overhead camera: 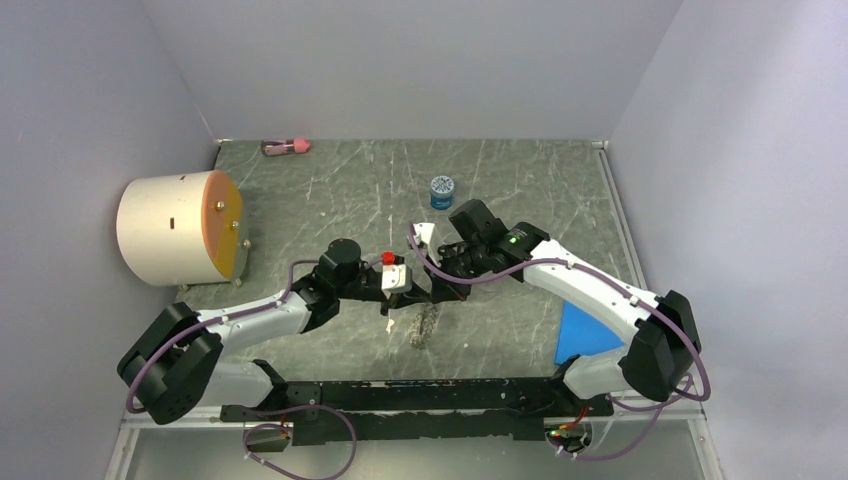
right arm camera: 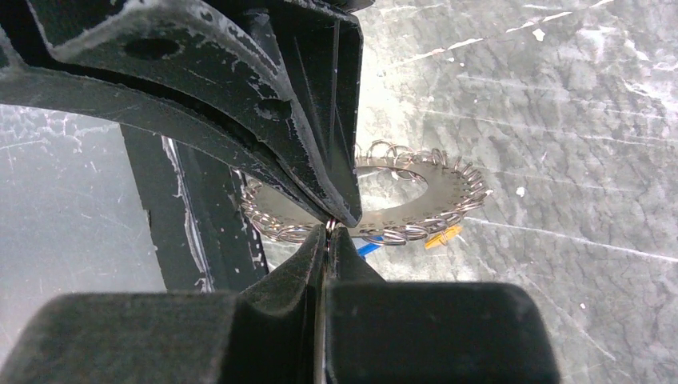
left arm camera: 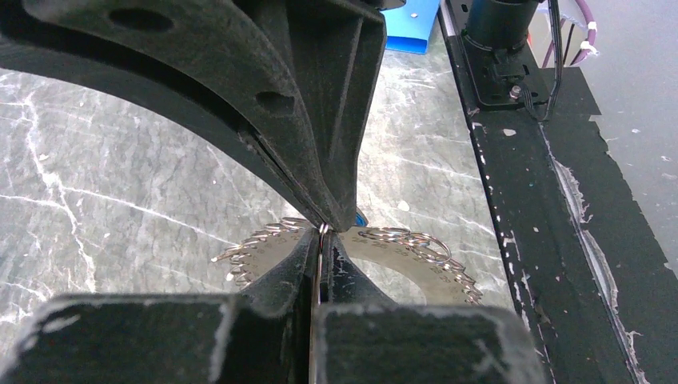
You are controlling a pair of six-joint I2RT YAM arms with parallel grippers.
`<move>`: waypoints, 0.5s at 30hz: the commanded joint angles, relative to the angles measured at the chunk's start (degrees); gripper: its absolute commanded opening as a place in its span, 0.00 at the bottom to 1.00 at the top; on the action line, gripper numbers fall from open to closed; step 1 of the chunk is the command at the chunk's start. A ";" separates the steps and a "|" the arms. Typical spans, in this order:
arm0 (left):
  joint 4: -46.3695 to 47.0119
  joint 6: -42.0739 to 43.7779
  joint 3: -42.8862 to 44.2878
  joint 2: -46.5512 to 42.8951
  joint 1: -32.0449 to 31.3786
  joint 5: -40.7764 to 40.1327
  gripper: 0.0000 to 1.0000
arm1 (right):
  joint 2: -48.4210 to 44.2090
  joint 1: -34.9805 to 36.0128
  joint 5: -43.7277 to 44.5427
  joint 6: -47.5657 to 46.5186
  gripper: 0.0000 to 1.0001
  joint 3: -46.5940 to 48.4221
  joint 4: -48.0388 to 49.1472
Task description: Put the keys on the keyring
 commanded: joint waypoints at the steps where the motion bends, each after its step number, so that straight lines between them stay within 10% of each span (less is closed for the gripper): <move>1: 0.80 0.35 2.43 0.20 -0.37 1.99 0.03 | 0.12 0.23 -0.91 -0.50 0.00 2.85 2.62; 4: 1.45 -1.62 2.32 0.43 -0.37 1.72 0.03 | -0.24 0.22 -0.11 0.76 0.00 2.41 3.96; 15: 14.58 -10.69 -1.47 1.31 0.45 0.03 0.03 | -8.46 -3.57 0.32 8.12 0.64 -5.65 16.79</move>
